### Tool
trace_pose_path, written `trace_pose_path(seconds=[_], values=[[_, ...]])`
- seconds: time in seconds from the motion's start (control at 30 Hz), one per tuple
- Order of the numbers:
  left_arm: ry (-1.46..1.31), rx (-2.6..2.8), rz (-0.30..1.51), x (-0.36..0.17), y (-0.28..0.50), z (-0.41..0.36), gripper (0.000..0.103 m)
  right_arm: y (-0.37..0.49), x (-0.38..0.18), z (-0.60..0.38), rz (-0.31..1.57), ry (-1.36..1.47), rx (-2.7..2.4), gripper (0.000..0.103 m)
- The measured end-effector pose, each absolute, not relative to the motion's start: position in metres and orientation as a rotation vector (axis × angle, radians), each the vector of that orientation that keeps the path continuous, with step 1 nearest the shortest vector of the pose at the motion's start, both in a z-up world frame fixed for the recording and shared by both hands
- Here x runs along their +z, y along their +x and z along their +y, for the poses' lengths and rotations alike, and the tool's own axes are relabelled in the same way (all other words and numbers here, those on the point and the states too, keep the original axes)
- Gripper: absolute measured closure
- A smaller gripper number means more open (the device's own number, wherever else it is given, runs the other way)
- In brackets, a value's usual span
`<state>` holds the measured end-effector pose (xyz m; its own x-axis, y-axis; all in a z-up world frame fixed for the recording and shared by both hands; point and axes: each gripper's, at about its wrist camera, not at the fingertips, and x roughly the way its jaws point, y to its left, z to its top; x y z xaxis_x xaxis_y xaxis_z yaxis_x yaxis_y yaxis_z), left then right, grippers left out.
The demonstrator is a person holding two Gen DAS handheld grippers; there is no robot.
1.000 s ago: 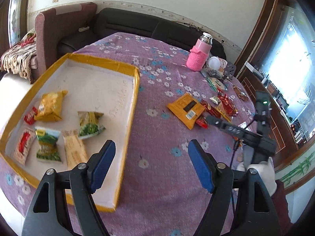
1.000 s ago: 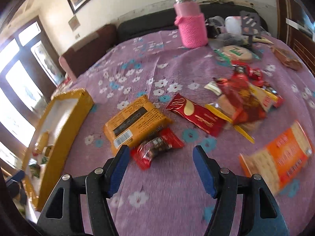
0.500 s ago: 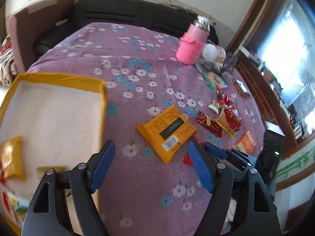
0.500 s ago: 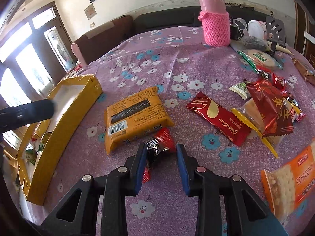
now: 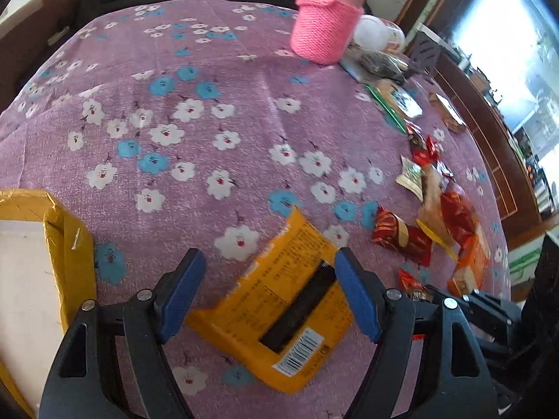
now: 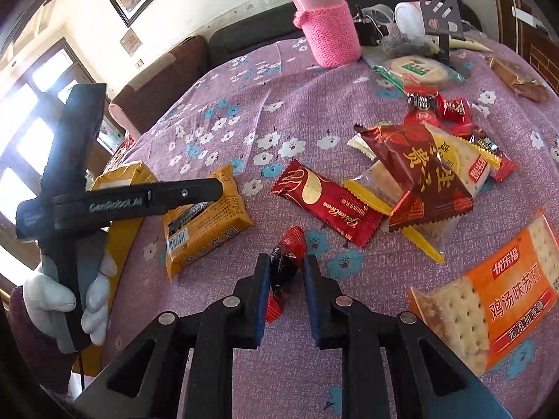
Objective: Organize snacks
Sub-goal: 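Grasp the orange biscuit packet with the left tool while the right holds the candy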
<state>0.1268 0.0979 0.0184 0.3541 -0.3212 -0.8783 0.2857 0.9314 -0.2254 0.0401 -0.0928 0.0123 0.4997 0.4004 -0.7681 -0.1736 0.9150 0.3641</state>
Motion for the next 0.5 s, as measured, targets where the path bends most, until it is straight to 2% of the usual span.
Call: trace_pose_path(seconds=[0.03, 0.1, 0.17, 0.27, 0.5], values=[[-0.026, -0.418, 1.155, 0.018, 0.124, 0.096, 0.026, 0.041, 0.011, -0.093, 1.003, 0.262, 0.363, 0.076], [0.025, -0.443, 1.154, 0.020, 0.114, 0.091, 0.026, 0.042, 0.009, -0.094, 1.009, 0.273, 0.372, 0.072], [0.088, -0.457, 1.129, 0.023, 0.103, 0.087, 0.026, 0.040, 0.010, -0.092, 1.003, 0.275, 0.386, 0.057], [0.163, -0.456, 1.091, 0.025, 0.098, 0.083, 0.026, 0.036, 0.012, -0.079, 0.983, 0.206, 0.391, 0.047], [0.187, -0.496, 1.083, 0.024, 0.105, 0.076, 0.025, 0.029, 0.011, -0.055, 0.962, 0.143, 0.451, 0.042]])
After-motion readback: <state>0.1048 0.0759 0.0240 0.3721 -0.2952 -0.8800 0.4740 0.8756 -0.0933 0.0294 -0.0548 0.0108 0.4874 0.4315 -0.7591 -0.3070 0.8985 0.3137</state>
